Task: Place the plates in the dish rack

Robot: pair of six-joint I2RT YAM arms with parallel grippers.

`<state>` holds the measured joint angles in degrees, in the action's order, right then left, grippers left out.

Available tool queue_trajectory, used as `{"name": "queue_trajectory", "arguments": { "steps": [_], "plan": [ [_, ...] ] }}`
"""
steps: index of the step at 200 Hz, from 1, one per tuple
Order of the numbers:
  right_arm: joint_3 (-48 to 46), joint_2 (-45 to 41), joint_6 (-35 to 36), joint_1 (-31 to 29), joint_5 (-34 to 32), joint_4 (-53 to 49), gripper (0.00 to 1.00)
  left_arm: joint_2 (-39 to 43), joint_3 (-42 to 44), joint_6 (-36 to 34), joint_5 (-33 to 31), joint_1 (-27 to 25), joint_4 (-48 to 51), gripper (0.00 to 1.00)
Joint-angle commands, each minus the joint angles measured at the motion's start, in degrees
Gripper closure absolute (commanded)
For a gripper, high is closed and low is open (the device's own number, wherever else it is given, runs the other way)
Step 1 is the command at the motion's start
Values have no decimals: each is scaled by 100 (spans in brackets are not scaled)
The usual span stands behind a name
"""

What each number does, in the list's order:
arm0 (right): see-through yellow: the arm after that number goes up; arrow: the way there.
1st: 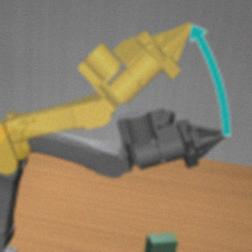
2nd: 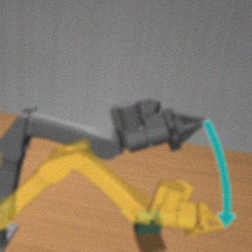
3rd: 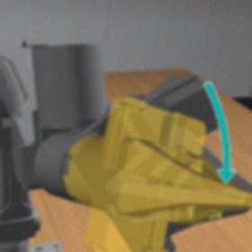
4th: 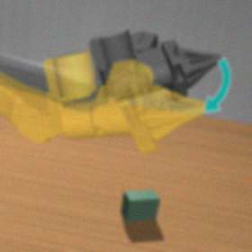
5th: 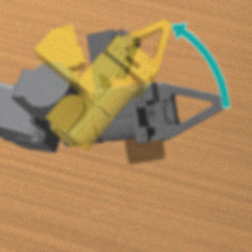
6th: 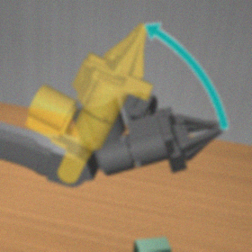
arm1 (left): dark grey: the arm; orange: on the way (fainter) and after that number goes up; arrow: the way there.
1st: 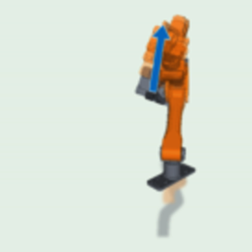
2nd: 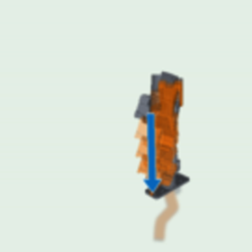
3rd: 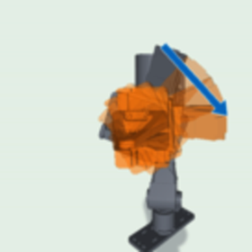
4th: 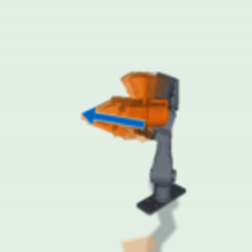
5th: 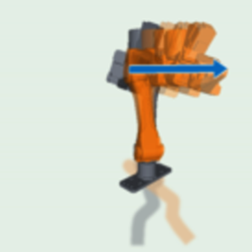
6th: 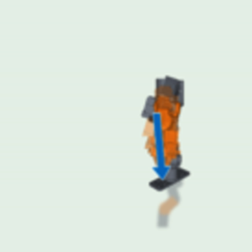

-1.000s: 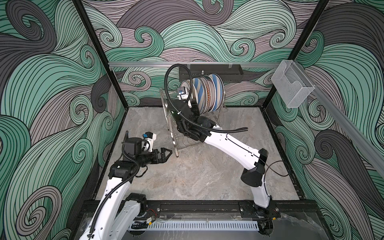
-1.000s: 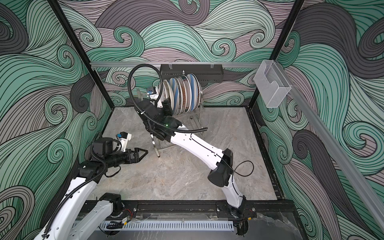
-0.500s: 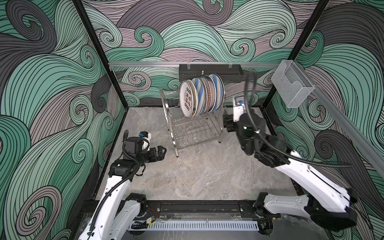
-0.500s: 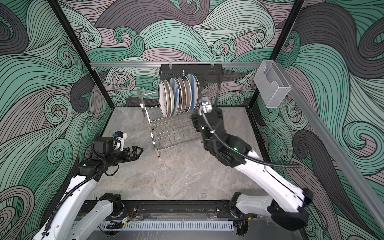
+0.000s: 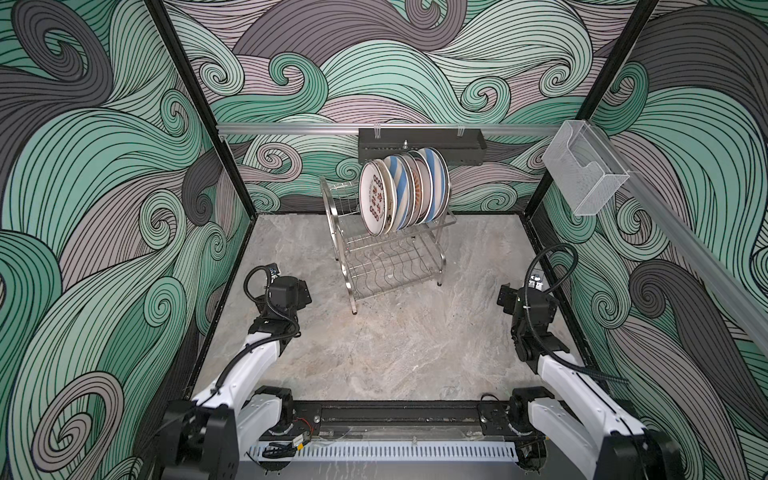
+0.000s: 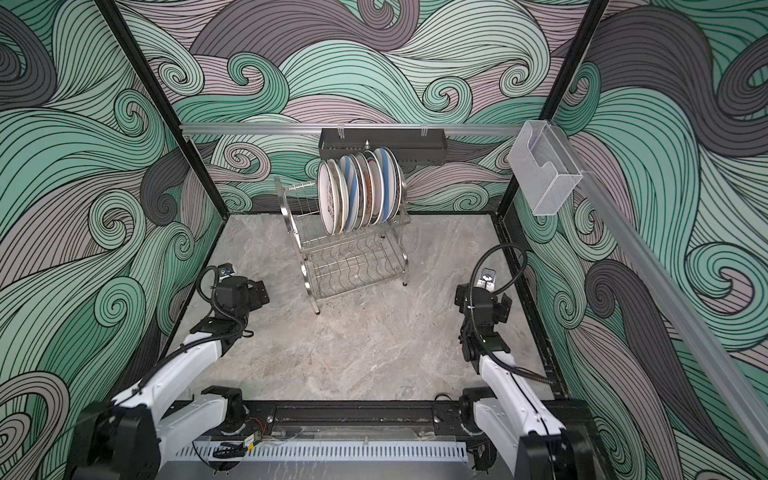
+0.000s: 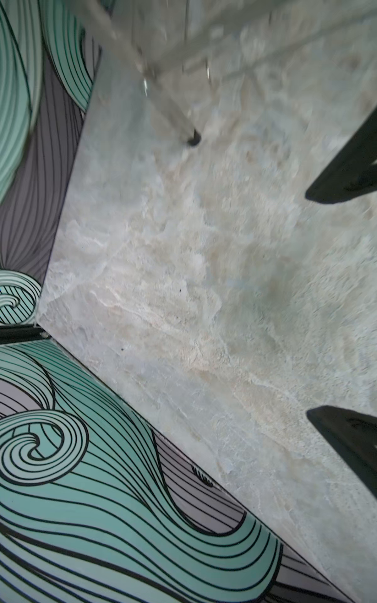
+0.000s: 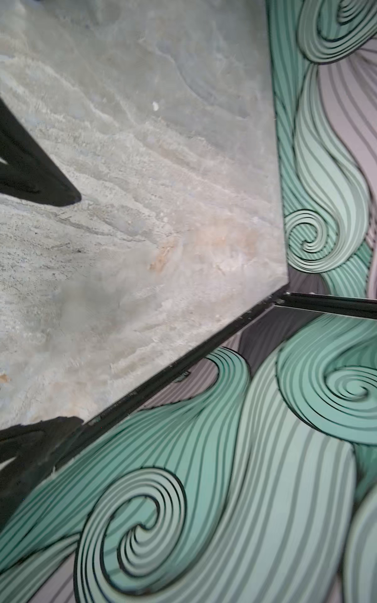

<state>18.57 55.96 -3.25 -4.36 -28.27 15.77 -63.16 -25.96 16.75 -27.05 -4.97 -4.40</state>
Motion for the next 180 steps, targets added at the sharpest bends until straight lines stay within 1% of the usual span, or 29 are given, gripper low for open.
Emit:
{"name": "queue_trajectory", "arguments": {
  "steps": [1,17,25,31,40,51,60,73,84,91,102,113,116,123,130,135,139,148,153,154,159,161,164,169,172,176,179,180],
  "plan": [
    [87,609,35,49,733,1834,0,-528,131,-627,-204,259,-1795,1],
    [60,1171,260,96,644,2503,0,-932,306,-930,208,463,-2515,1],
    [46,1387,320,136,640,2886,0,-1011,280,-994,338,509,-2570,1],
    [78,1381,282,133,696,2848,0,-1025,267,-1041,554,563,-2635,2],
    [99,1270,138,192,946,2642,0,-1139,353,-1099,852,638,-3047,2],
    [-8,1361,46,283,1232,2906,0,-1360,372,-1061,1343,767,-3299,2],
    [-55,1484,-34,312,1311,3146,0,-1705,347,-1054,1542,802,-3566,1],
    [129,1458,56,322,1613,2737,0,-2390,210,-1216,1760,805,-3922,1],
    [171,1562,81,321,1719,2813,0,-2618,114,-1477,2040,805,-4131,1],
    [201,1562,72,322,1754,2751,0,-2541,98,-1463,2070,805,-3982,2],
    [309,1539,111,329,1711,2296,0,-2359,-125,-1284,1994,805,-3202,1],
    [240,1716,56,330,1323,2093,0,-2504,-25,-1457,2079,805,-3637,1],
    [146,1810,21,324,1230,2241,0,-2497,-4,-1476,2088,805,-3661,1],
    [-72,1998,15,331,1023,3049,1,-2452,-66,-1394,2040,805,-3495,1],
    [-150,1964,-84,385,1432,3174,0,-2403,-137,-1325,2030,805,-3210,1],
    [-159,2039,9,407,1734,3264,0,-2428,-89,-1347,2041,805,-3371,1],
    [-165,2145,99,385,1848,3441,1,-2468,-79,-1382,2045,805,-3471,1],
    [-184,2684,179,346,1973,3829,0,-2432,-116,-1344,2037,805,-3346,1],
    [-176,3050,190,345,2025,4257,0,-2406,-136,-1325,2031,805,-3258,1],
    [-153,3212,201,343,2038,4364,0,-2413,-128,-1324,2034,805,-3263,1],
    [-54,3493,279,332,2113,4757,1,-2443,-100,-1352,2033,805,-3372,1],
    [-32,3505,289,331,2136,4754,1,-2446,-95,-1357,2042,805,-3407,2],
    [100,3368,322,312,2210,4434,1,-2442,-100,-1359,2039,805,-3402,1],
    [367,3089,355,278,2235,3359,1,-2422,-116,-1338,2035,805,-3305,1],
    [522,3050,387,263,2252,2950,1,-2413,-125,-1334,2030,805,-3282,1],
    [627,3151,409,259,2335,2860,1,-2420,-120,-1335,2029,805,-3322,1],
    [586,3217,412,261,2344,2983,1,-2435,-114,-1345,2028,805,-3358,1],
    [560,3240,417,265,2344,3193,1,-2437,-108,-1348,2032,805,-3370,2]
  ]
}}
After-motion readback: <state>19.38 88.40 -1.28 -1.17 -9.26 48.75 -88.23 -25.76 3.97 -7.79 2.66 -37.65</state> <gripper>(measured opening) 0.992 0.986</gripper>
